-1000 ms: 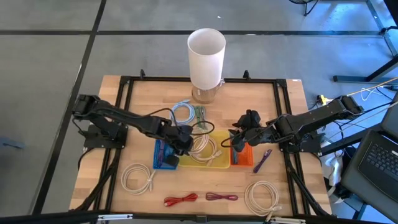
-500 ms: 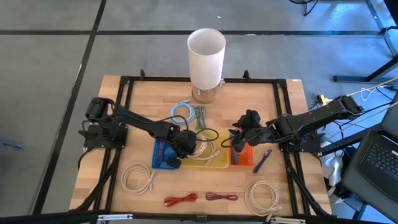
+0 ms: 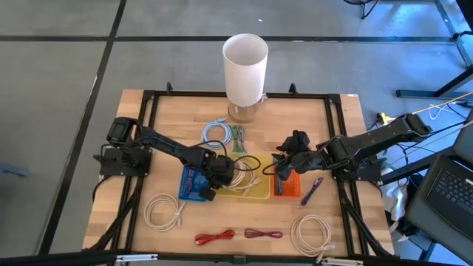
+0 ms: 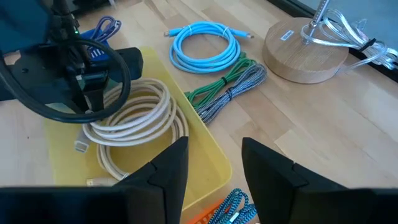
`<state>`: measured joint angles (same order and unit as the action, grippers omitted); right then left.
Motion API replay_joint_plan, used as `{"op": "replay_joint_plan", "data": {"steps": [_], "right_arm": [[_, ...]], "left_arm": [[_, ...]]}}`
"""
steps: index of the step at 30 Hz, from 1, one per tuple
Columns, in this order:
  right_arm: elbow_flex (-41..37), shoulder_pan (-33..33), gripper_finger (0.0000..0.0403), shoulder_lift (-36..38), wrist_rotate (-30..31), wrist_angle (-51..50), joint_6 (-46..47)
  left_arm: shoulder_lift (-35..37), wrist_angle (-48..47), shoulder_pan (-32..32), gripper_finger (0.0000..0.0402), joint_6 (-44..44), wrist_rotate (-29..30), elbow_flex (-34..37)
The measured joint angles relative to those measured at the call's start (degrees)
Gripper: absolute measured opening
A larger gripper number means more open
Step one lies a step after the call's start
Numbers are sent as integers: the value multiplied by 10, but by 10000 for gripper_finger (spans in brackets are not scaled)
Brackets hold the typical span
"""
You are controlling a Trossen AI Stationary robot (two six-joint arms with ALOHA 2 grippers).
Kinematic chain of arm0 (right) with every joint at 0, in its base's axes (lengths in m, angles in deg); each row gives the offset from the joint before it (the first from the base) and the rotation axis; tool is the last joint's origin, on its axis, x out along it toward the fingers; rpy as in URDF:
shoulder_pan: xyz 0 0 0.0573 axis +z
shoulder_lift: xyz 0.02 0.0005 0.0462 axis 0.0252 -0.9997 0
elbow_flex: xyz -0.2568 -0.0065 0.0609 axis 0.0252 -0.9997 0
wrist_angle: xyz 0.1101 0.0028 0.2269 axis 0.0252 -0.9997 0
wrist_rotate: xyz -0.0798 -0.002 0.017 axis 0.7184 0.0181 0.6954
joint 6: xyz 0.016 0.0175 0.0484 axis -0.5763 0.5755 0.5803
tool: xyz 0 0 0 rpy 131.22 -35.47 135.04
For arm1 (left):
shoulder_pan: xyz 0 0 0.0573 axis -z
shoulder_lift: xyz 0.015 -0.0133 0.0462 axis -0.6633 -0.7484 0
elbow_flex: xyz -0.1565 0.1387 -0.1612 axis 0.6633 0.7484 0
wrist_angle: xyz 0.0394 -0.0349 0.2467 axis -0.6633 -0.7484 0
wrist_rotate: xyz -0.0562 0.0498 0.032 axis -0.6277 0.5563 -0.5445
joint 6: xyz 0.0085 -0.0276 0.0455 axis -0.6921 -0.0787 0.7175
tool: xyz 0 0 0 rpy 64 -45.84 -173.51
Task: Pick & Place USB Port
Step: Put the top left white charger cable into the yellow bin, then put the white and black charger cable into the orange bin
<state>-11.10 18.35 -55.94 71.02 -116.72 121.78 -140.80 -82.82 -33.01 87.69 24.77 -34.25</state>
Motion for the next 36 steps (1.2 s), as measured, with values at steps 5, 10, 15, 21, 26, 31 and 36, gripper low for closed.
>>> {"op": "replay_joint_plan", "data": {"steps": [5,10,15,21,26,31,36], "right_arm": [[0,0,153,0,0,0,1],[0,0,153,0,-2,0,1],[0,0,153,0,-2,0,1],[0,1,153,0,-15,-20,7],[0,8,153,0,-16,-61,45],[0,16,153,0,-13,-72,59],[0,9,153,-2,14,-53,76]], "left_arm": [[1,1,0,145,-11,51,1],[0,-48,0,203,-41,51,-25],[0,-163,5,223,-69,49,-98],[35,-247,20,218,-90,55,-151],[138,-243,41,212,-122,127,-121],[303,-209,75,209,-192,300,-37],[465,-139,106,209,-299,470,86]]}}
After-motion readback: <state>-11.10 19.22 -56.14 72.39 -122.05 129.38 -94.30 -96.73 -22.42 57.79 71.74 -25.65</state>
